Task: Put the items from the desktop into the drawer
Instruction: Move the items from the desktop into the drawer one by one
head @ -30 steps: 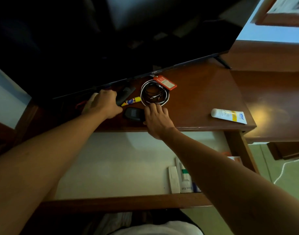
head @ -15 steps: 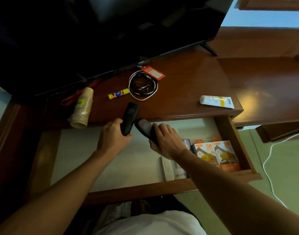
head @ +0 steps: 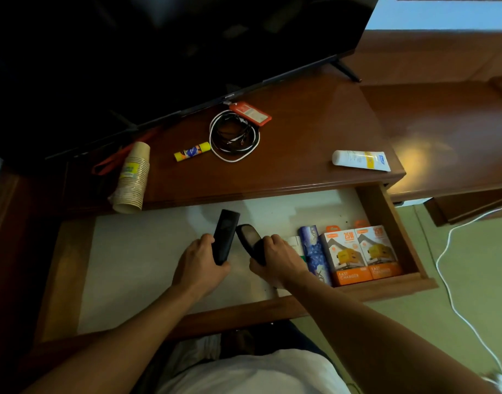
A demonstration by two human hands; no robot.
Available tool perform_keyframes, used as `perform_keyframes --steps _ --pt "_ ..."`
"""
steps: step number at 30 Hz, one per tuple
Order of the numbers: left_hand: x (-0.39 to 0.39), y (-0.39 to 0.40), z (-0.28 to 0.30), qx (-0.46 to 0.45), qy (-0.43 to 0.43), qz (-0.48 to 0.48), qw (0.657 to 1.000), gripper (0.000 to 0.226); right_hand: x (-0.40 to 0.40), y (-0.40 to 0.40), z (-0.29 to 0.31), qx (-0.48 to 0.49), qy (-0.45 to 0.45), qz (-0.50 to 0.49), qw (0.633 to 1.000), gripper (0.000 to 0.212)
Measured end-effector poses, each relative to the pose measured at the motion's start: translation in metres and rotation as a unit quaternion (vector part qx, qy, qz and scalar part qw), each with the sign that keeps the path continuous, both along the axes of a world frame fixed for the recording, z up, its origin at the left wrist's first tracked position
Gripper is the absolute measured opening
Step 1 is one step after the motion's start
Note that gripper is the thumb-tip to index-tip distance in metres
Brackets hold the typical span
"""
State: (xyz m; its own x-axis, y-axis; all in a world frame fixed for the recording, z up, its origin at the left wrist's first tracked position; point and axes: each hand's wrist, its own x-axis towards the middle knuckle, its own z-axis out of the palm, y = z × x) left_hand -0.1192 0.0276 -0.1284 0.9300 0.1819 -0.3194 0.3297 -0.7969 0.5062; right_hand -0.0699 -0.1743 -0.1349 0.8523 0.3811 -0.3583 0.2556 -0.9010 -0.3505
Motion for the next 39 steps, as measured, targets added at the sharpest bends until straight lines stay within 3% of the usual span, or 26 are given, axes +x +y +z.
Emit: perform_keyframes --steps 8,19,24,27,31,36,39 --pt "-0.003 -0.014 -0.033 -0.036 0.152 0.021 0.988 0.07 -0.012 0.022 -0.016 -0.047 0.087 -0.084 0.992 0.051" --pt "0.0 -0.03 -0.047 -0.088 0.168 0.038 0.981 0.098 -0.016 0.028 -0.024 -0.038 0.05 -0.121 0.991 0.055" --pt "0.001 -0.03 -0.05 -0.105 0.171 0.032 0.979 0.115 -0.01 0.027 -0.026 -0.028 0.101 -0.141 0.984 0.076" --pt "0.005 -0.026 -0.049 -0.117 0.177 0.019 0.977 0.118 0.001 0.027 -0.024 -0.009 0.129 -0.158 0.979 0.072" --pt "0.019 -0.015 -0.047 -0.122 0.196 0.02 0.973 0.108 0.021 0.028 -0.018 -0.036 0.061 -0.111 0.991 0.05" --pt "0.036 -0.009 -0.048 -0.126 0.207 0.034 0.97 0.121 0.045 0.028 -0.022 -0.079 0.078 0.045 0.993 0.078" --pt "0.039 -0.016 -0.048 -0.112 0.21 0.014 0.971 0.122 0.05 0.028 -0.026 -0.099 0.082 0.079 0.989 0.084"
